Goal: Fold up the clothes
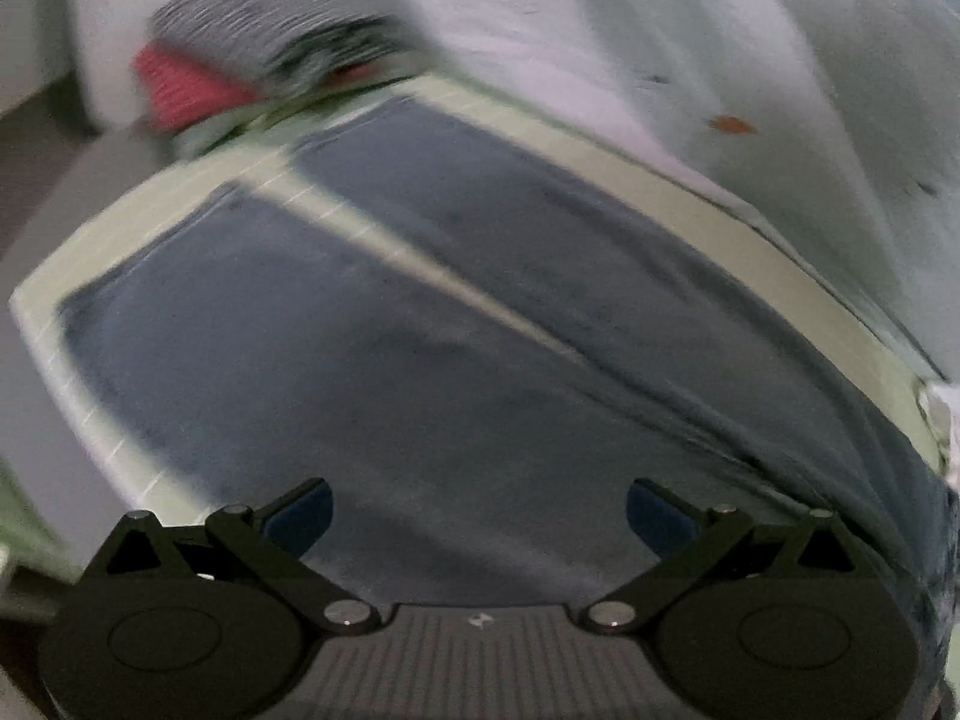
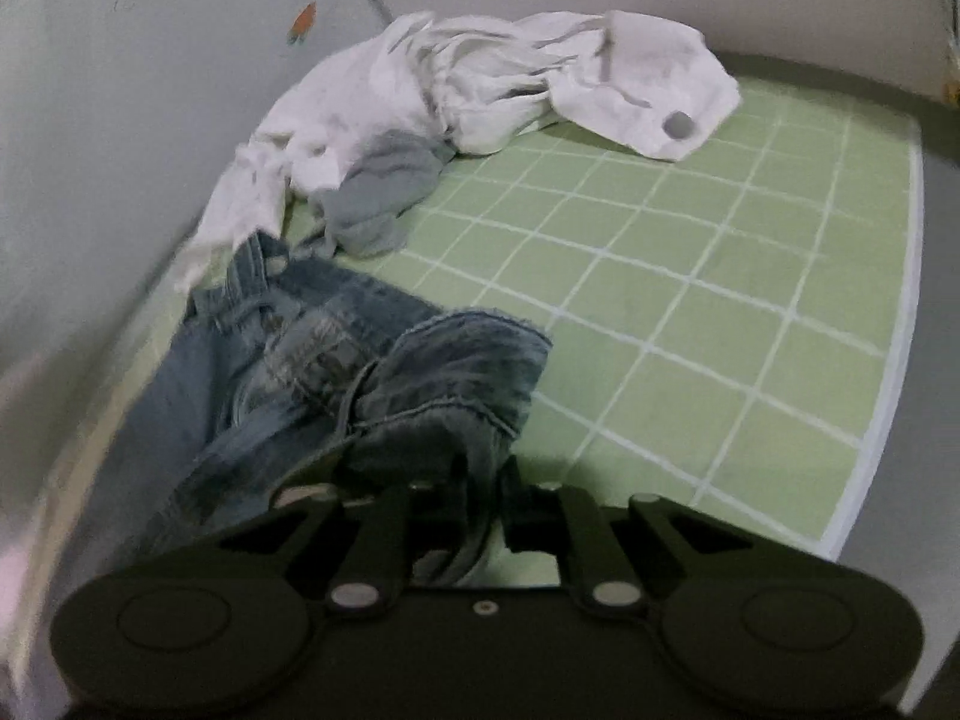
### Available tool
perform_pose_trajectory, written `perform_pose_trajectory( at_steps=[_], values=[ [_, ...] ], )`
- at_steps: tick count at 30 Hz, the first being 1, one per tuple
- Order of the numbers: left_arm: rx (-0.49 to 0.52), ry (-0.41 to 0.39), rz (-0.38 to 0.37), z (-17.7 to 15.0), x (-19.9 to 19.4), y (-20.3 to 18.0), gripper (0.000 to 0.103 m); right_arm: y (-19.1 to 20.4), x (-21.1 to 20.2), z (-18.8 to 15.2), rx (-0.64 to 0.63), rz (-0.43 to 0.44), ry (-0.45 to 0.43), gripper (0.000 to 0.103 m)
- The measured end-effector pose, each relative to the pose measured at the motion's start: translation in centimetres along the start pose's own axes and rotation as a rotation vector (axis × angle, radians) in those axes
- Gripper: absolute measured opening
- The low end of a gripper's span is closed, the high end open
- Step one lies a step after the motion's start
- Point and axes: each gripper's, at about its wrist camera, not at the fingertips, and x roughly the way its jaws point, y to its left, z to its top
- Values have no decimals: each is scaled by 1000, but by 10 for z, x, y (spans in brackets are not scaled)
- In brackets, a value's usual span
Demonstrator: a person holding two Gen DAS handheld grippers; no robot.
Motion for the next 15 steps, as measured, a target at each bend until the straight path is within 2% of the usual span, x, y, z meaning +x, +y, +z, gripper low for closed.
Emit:
perform_pose_trajectory(
  at_steps=[2, 3, 5, 6, 8, 11, 13, 15],
  values=[
    [-46, 11, 5, -2, -2, 20, 103, 2, -1, 1, 9, 9, 20, 35],
    [-61, 16, 7, -3, -3, 29, 103, -1, -1, 0, 44, 34, 26, 40],
    [-70, 18, 5, -2, -1, 42, 103, -7, -3, -5, 134, 104, 33, 59],
    [-72, 18, 2, -1, 0, 49, 103, -10, -5, -9, 182, 142, 35, 64],
    [-78, 19, -4, 1, 5, 59, 103, -14, -9, -20, 270, 214, 39, 81],
    [-125, 19, -36, 6, 15, 76, 103, -10, -15, -42, 353, 307, 57, 99],
    [-162, 31, -72, 13, 23, 92, 103, -2, -16, -59, 394, 358, 67, 103],
    [-198, 42, -108, 20, 31, 107, 103, 6, -18, -77, 443, 396, 62, 103]
  ],
)
